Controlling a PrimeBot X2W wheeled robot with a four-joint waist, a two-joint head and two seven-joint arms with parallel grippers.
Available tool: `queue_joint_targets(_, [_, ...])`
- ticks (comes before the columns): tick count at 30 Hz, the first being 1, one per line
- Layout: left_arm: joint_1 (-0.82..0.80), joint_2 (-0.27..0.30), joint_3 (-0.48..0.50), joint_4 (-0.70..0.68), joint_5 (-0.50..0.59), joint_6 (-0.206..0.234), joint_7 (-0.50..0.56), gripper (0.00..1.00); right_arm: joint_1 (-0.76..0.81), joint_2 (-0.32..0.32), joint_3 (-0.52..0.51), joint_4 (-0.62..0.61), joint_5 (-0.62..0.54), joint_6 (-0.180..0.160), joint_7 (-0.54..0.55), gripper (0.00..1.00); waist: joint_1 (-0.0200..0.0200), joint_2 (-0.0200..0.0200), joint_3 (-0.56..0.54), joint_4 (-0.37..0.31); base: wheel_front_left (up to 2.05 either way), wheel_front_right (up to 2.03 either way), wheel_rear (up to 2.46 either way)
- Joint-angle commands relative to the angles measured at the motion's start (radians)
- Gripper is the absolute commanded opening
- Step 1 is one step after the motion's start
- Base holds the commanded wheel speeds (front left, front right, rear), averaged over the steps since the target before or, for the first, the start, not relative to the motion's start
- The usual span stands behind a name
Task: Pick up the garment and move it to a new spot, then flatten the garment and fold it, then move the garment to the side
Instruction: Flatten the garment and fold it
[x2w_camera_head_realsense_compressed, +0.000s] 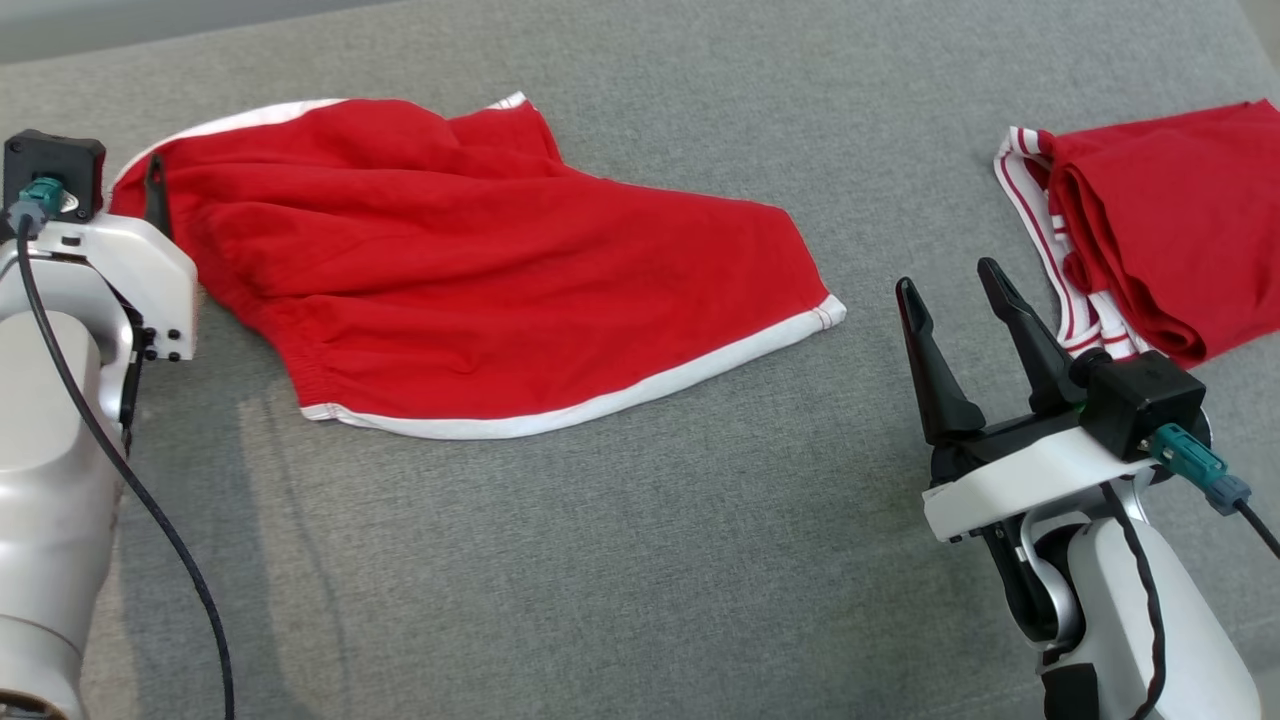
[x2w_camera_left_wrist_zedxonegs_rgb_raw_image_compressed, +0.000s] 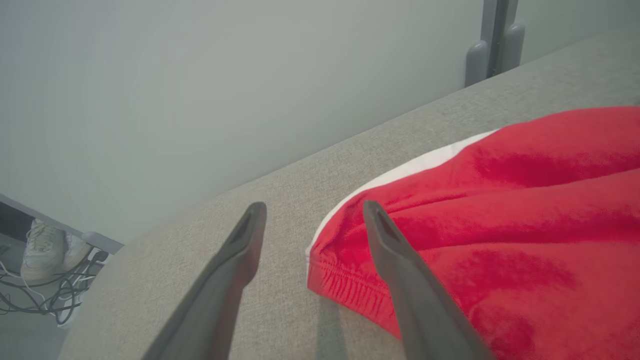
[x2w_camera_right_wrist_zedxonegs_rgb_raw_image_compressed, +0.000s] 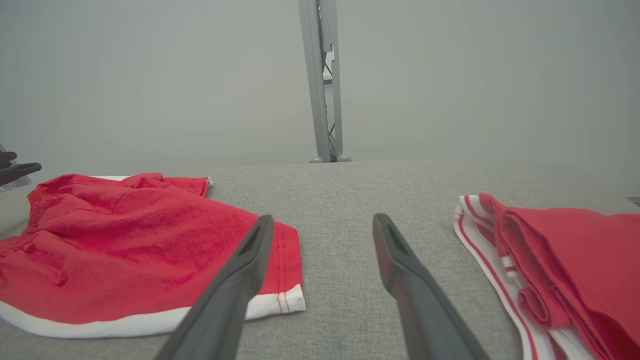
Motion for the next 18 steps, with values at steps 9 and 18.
queue_joint_targets(9, [0.089,-0.058,0.077,-0.067,-0.100,0.015,-0.119,1.00,0.033,-0.004,-0.037,0.021,0.003,0.000,-0.010,1.00,0.0000,0.0000,-0.099,0.094,0.00,0.00,0.00])
queue_joint_targets(18, [0.364,-0.129,0.138,-0.373,-0.164,0.012,-0.133,1.00,0.088,-0.010,-0.100,0.035,-0.005,0.000,-0.024,1.00,0.0000,0.0000,-0.180,0.197,0.00,0.00,0.00])
